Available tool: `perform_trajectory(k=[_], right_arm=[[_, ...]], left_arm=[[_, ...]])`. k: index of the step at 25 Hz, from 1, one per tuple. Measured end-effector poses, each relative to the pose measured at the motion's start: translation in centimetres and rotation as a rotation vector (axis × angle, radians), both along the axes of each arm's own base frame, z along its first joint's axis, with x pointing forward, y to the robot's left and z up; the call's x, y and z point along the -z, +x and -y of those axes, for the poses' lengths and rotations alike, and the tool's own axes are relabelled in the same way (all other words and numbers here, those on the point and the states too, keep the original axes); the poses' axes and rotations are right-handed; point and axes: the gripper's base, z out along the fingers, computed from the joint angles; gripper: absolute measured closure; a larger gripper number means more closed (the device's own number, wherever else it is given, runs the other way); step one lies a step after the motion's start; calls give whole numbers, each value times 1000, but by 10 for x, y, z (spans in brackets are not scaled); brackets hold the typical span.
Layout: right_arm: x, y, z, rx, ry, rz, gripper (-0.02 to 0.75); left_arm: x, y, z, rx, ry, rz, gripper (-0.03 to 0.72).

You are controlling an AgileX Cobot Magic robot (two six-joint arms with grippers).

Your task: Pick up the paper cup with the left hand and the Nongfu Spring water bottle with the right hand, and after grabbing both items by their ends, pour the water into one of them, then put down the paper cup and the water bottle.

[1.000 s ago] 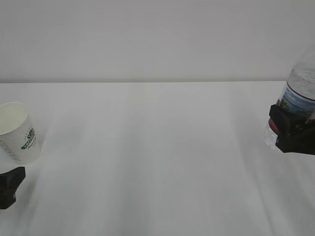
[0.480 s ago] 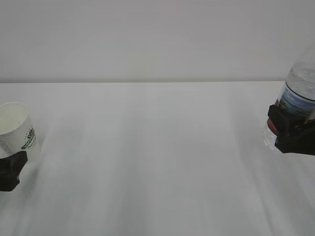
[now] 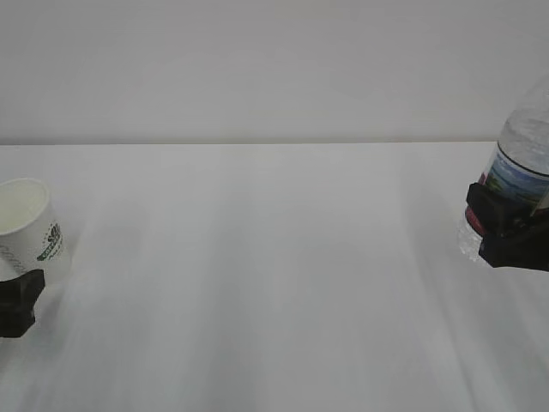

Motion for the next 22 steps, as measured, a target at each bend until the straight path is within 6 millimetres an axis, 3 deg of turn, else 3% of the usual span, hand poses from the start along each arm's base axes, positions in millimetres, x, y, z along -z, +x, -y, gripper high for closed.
perform_trajectory(k=[15, 22], right_arm=[[0, 0, 0, -3, 11, -2, 225], [0, 0, -1, -5, 10, -2, 225]], left_arm=[[8, 25, 5, -2, 0, 10, 59], [13, 25, 3, -23, 4, -10, 59]])
